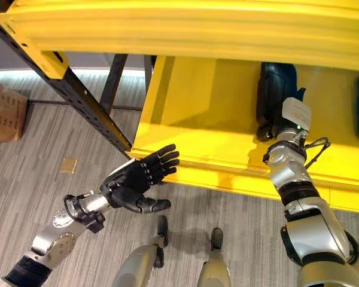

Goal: Move parts from the plastic box to the shelf.

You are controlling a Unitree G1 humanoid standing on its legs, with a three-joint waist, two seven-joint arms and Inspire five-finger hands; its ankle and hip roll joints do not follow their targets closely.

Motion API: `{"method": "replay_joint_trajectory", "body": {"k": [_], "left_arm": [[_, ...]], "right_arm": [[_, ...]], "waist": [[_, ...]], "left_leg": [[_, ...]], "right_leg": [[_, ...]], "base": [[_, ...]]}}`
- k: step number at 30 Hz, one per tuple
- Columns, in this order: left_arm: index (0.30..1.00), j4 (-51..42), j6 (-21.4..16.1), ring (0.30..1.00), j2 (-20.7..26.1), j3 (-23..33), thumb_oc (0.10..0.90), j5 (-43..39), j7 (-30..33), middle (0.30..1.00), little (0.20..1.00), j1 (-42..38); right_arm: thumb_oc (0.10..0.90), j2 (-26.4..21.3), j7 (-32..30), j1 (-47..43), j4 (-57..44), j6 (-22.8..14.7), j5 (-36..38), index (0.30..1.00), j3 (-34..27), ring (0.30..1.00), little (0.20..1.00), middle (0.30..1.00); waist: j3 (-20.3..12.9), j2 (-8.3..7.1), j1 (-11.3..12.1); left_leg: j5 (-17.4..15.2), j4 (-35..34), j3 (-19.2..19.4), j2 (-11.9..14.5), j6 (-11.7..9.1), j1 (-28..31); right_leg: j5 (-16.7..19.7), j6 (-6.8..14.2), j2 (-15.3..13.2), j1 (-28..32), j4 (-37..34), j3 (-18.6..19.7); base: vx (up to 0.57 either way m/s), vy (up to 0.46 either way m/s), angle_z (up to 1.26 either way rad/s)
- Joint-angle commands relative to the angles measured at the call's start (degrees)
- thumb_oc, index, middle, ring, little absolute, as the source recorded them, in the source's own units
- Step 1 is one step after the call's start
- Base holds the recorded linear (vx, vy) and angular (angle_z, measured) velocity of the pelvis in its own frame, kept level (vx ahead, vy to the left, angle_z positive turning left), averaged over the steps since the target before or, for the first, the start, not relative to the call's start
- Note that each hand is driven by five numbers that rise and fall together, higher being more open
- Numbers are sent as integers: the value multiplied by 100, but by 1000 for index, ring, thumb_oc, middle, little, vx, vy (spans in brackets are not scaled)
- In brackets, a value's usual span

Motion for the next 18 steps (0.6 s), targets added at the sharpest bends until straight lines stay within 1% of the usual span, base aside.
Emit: {"method": "replay_joint_trajectory", "body": {"k": [1, 4, 6, 8, 9, 10, 11, 14, 15, 16, 18], "left_arm": [[1000, -778, -404, 1000, -33, 150, 900, -298, -227, 1000, 1000, -143], [1000, -772, -390, 1000, -55, 172, 900, -281, -292, 1000, 1000, -82], [1000, -727, -445, 1000, -68, 183, 900, -186, -402, 1000, 1000, -69], [1000, -743, -414, 1000, -45, 189, 900, -220, -441, 1000, 1000, -29], [1000, -739, -393, 1000, -47, 214, 900, -233, -475, 1000, 1000, -13], [1000, -739, -359, 1000, -42, 214, 900, -242, -476, 1000, 1000, -23], [1000, -739, -319, 1000, -53, 220, 900, -206, -511, 1000, 1000, -22], [1000, -720, -244, 1000, -117, 207, 900, -142, -629, 1000, 1000, -43], [1000, -730, -227, 1000, -130, 196, 900, -114, -639, 1000, 1000, -39], [1000, -737, -276, 1000, -110, 175, 900, -108, -640, 1000, 1000, -2], [1000, -725, -278, 1000, -110, 191, 900, -120, -684, 1000, 1000, 16]], "right_arm": [[900, -106, 120, -215, 495, 0, -149, 1000, 458, 1000, 1000, 1000], [900, -144, 381, -148, 347, -194, -518, 1000, 556, 1000, 1000, 1000], [900, -173, 591, -103, 209, -218, -821, 1000, 703, 1000, 1000, 1000], [900, -220, 768, -39, 96, -231, -895, 1000, 809, 1000, 1000, 1000], [900, -218, 800, 56, 18, -197, -851, 1000, 840, 1000, 1000, 1000], [900, -194, 738, 87, -28, -297, -514, 1000, 824, 1000, 1000, 1000], [900, -132, 811, 108, -101, -366, -332, 1000, 768, 1000, 1000, 1000], [900, -76, 853, 128, -263, -502, -668, 1000, 712, 1000, 1000, 1000], [900, -105, 840, 144, -316, -500, -716, 1000, 721, 1000, 1000, 1000], [900, -227, 938, 219, -452, -439, -1136, 1000, 777, 1000, 1000, 1000], [900, -249, 1019, 262, -481, -350, -1249, 1000, 772, 1000, 1000, 1000]], "waist": [[-238, -60, 224], [-273, -83, 217], [-300, -108, 215], [-328, -137, 212], [-354, -159, 206], [-373, -176, 201], [-386, -186, 197], [-399, -201, 178], [-404, -207, 169], [-428, -222, 140], [-438, -230, 133]], "left_leg": [[-825, -74, 109, 247, -138, 596], [-826, -84, 123, 260, -146, 631], [-823, -86, 137, 271, -153, 661], [-820, -92, 154, 289, -159, 692], [-823, -99, 169, 299, -158, 712], [-818, -106, 166, 308, -159, 736], [-824, -108, 168, 313, -159, 760], [-828, -111, 175, 321, -164, 792], [-831, -116, 177, 323, -166, 803], [-834, -128, 214, 336, -173, 824], [-833, -129, 219, 341, -176, 831]], "right_leg": [[-507, -188, 304, -225, 522, -133], [-503, -178, 309, -189, 504, -124], [-494, -172, 304, -155, 491, -130], [-487, -161, 306, -128, 484, -132], [-485, -154, 308, -115, 477, -123], [-479, -157, 319, -92, 466, -111], [-482, -157, 324, -72, 463, -101], [-473, -161, 336, -39, 445, -75], [-467, -159, 341, -28, 430, -68], [-446, -142, 344, -19, 402, -65], [-446, -138, 347, -8, 397, -55]], "base": [[10, -10, 17], [12, -7, -2], [17, -8, -6], [0, 0, 0], [0, 0, 0], [0, 0, 0], [0, 0, 0], [0, 0, 0], [0, 0, 0], [0, 0, 0], [0, 0, 0]]}}
